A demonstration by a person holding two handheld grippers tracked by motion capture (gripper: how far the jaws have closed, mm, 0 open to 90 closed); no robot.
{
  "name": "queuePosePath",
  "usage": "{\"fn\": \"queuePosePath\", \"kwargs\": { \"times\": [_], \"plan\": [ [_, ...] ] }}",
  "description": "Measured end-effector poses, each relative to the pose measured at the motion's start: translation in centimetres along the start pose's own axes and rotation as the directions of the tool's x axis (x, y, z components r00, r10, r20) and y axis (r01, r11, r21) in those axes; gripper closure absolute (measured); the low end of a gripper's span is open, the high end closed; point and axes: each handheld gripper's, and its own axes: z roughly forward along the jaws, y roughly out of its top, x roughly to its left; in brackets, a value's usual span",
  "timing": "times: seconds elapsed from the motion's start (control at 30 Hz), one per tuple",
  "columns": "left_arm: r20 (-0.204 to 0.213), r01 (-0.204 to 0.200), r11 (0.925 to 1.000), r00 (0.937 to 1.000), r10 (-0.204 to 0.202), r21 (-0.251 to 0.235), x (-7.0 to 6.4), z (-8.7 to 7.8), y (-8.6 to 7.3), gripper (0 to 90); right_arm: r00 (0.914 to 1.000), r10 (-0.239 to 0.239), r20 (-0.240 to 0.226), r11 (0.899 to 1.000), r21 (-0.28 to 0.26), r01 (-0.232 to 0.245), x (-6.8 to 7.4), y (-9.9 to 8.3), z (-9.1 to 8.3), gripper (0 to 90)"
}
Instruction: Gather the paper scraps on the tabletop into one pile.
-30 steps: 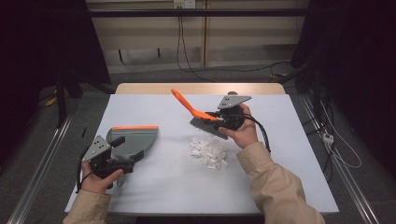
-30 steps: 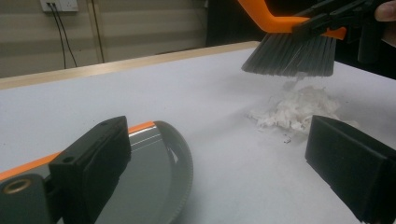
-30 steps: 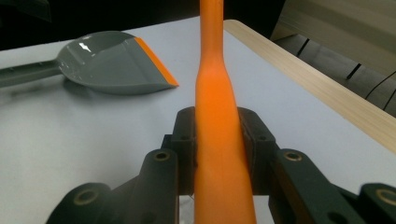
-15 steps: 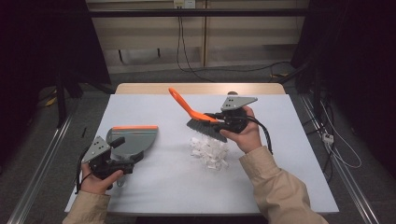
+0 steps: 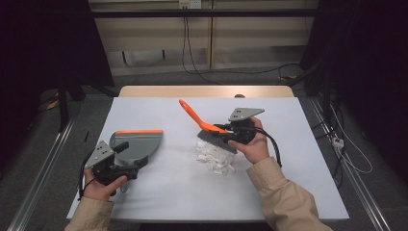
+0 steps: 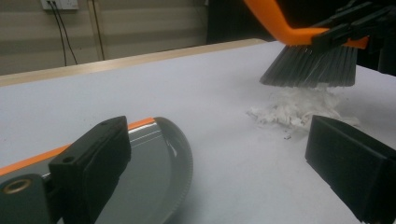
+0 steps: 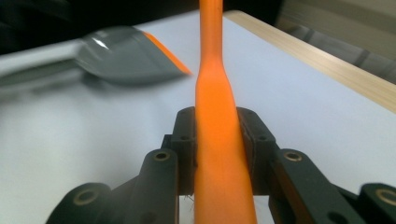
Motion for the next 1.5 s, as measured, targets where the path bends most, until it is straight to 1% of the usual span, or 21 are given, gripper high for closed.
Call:
{"fn": "queuePosePath", "kwargs": {
  "times": [0.07,0.1,0.17,0.23,0.37,0.47,0.57,0.67,0.77,0.87,0.93,1.0,1.07,1.1,1.17,1.23,1.27,1.33,1.37,1.47,1.5],
  "plan": [
    [0.0,-0.001,1.0,1.0,0.001,-0.001,0.0,0.0,0.0,6.7,0.999,0.015,0.041,1.0,0.013,-0.015,-0.7,-0.7,-0.3,71.5],
    [0.0,-0.001,1.0,1.0,0.001,0.0,0.0,0.0,0.0,6.7,0.9979,0.037,0.054,0.999,0.0,-0.037,-1.2,-1.1,-0.7,71.4],
    [0.0,-0.005,1.0,1.0,0.005,0.001,0.0,0.0,0.0,6.7,0.9956,0.051,0.079,0.999,-0.012,-0.05,-1.9,-1.4,-1.2,71.4],
    [0.0,0.0,1.0,1.0,0.0,0.002,-0.1,0.1,0.0,6.7,0.99,0.044,0.134,0.999,-0.007,-0.044,-2.4,-1.8,-1.8,71.4],
    [0.0,0.001,1.0,1.0,-0.001,0.008,-0.1,0.1,-0.1,6.7,0.9775,0.1,0.186,0.994,-0.051,-0.092,-3.4,-3.0,-2.6,71.5],
    [0.004,-0.004,0.9999,1.0,0.004,0.014,-0.2,0.2,-0.2,6.7,0.9718,0.108,0.21,0.994,-0.045,-0.101,-3.8,-3.8,-2.6,71.5],
    [0.007,-0.014,0.9994,0.9999,0.014,0.032,-0.3,0.1,-0.2,6.7,0.9664,0.091,0.24,0.996,-0.022,-0.088,-3.8,-4.5,-2.4,71.4],
    [0.006,-0.021,0.999,0.9998,0.02,0.04,-0.4,-0.1,-0.3,6.7,0.9621,0.087,0.259,0.996,-0.01,-0.087,-3.8,-5.2,-2.3,71.4],
    [0.001,-0.023,0.9981,0.9997,0.023,0.057,-0.4,-0.3,-0.5,6.9,0.9569,0.111,0.268,0.994,-0.014,-0.111,-3.8,-5.9,-2.3,71.3],
    [-0.006,-0.013,0.9979,0.9999,0.013,0.063,-0.3,-0.5,-0.6,6.9,0.9502,0.121,0.287,0.992,-0.001,-0.126,-3.9,-5.9,-2.5,71.2],
    [-0.009,-0.016,0.9976,0.9998,0.016,0.067,-0.3,-0.7,-0.7,6.9,0.9484,0.136,0.287,0.989,0.02,-0.148,-3.7,-5.7,-2.7,70.6],
    [-0.016,-0.007,0.9977,0.9998,0.008,0.067,-0.2,-1.0,-0.7,6.9,0.9459,0.139,0.293,0.987,0.033,-0.155,-3.5,-5.5,-2.7,65.2],
    [-0.021,-0.005,0.9979,0.9998,0.006,0.065,-0.1,-1.2,-0.8,6.9,0.9415,0.16,0.297,0.982,0.05,-0.182,-3.2,-5.2,-3.0,64.2],
    [-0.024,-0.002,0.9978,0.9997,0.003,0.067,-0.1,-1.3,-0.9,6.9,0.9374,0.164,0.307,0.979,0.064,-0.192,-3.1,-5.0,-3.1,66.1],
    [-0.031,-0.004,0.9974,0.9995,0.006,0.072,0.0,-1.5,-1.0,7.0,0.9399,0.163,0.3,0.977,0.081,-0.195,-2.9,-4.7,-3.3,65.8],
    [-0.035,-0.001,0.9968,0.9994,0.004,0.08,-0.1,-1.7,-1.1,6.9,0.9366,0.163,0.31,0.972,0.114,-0.207,-2.5,-4.3,-3.4,66.2],
    [-0.037,0.002,0.9969,0.9993,0.001,0.079,-0.1,-1.7,-1.1,6.9,0.9341,0.169,0.314,0.967,0.129,-0.219,-2.4,-4.2,-3.4,69.7],
    [-0.046,0.003,0.9964,0.999,0.001,0.085,-0.1,-1.9,-1.2,7.0,0.9296,0.162,0.331,0.964,0.15,-0.221,-2.2,-4.3,-3.3,70.9],
    [-0.048,0.001,0.9962,0.9988,0.003,0.087,0.0,-2.1,-1.2,7.0,0.9295,0.17,0.327,0.963,0.146,-0.228,-2.1,-4.3,-3.3,71.0],
    [-0.052,0.006,0.9965,0.9987,-0.002,0.083,0.0,-2.3,-1.3,7.0,0.9217,0.189,0.339,0.956,0.15,-0.251,-1.6,-4.3,-3.4,71.3],
    [-0.053,0.005,0.9965,0.9986,-0.001,0.083,-0.1,-2.3,-1.4,7.0,0.9211,0.187,0.341,0.956,0.151,-0.25,-1.5,-4.3,-3.3,71.3]
  ]
}}
